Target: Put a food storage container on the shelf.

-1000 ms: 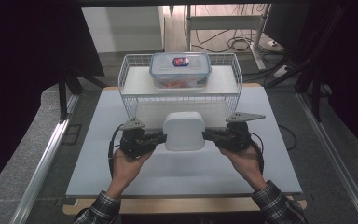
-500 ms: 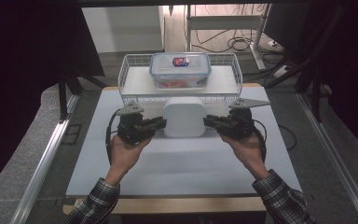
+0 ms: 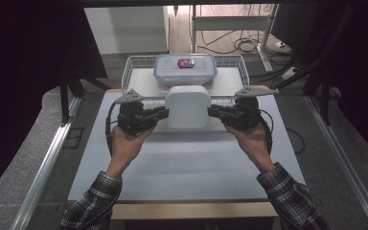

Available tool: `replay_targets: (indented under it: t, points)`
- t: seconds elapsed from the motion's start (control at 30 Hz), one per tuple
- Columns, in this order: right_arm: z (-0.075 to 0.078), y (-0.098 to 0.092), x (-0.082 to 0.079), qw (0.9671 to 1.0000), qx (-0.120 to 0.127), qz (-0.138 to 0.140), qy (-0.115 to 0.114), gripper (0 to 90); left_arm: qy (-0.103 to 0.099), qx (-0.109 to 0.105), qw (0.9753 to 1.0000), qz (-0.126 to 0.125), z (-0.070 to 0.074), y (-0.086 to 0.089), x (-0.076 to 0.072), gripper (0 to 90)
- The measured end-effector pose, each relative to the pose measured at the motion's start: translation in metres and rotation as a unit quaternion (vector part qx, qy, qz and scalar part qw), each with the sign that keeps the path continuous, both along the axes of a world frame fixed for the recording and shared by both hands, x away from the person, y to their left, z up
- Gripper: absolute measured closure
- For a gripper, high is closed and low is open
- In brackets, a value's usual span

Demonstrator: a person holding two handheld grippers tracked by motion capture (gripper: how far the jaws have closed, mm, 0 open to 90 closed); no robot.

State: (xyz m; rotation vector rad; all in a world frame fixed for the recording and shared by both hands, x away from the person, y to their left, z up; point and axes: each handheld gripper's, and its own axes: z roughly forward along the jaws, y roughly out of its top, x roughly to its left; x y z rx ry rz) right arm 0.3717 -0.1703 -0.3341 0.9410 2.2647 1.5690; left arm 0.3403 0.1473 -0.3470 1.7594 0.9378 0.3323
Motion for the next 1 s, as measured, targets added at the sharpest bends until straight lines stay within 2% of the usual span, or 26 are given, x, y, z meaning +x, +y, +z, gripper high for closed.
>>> replay_targets:
  t: [0.6,1.0]
  points:
    - [0.034,0.006,0.019,0.9997,0.007,-0.005,-0.022,78.6,-0.018,0.004,0.9998,0.009,0.035,0.003,0.016,79.1]
    - [0.066,0.009,0.038,0.9992,0.02,-0.019,-0.03,78.2,-0.034,0.004,0.9993,0.018,0.071,0.003,0.037,79.0]
